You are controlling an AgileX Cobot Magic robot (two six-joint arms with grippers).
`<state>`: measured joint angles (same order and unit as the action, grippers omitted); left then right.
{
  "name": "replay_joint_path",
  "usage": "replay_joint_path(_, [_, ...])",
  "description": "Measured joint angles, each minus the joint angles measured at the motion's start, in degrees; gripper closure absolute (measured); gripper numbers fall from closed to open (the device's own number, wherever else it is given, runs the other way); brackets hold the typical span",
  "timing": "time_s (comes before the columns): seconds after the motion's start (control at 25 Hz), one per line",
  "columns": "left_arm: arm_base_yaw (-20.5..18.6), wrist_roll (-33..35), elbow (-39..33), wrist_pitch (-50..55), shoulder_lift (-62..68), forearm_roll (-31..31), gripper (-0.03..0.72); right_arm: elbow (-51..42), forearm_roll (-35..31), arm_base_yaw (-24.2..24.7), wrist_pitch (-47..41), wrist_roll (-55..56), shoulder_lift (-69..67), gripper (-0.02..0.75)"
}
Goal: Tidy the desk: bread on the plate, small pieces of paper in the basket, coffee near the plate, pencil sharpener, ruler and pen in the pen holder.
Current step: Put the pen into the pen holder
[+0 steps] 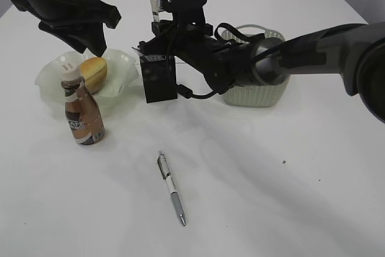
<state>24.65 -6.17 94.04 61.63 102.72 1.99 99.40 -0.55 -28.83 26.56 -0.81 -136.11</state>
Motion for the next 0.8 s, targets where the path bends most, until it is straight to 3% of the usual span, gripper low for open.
replay_joint_path(0.8, [0.0, 0.0, 0.0, 0.0, 0.0, 0.0, 0.452, 0.5, -0.3, 0.0, 1.0, 0.1, -1.5, 0.649])
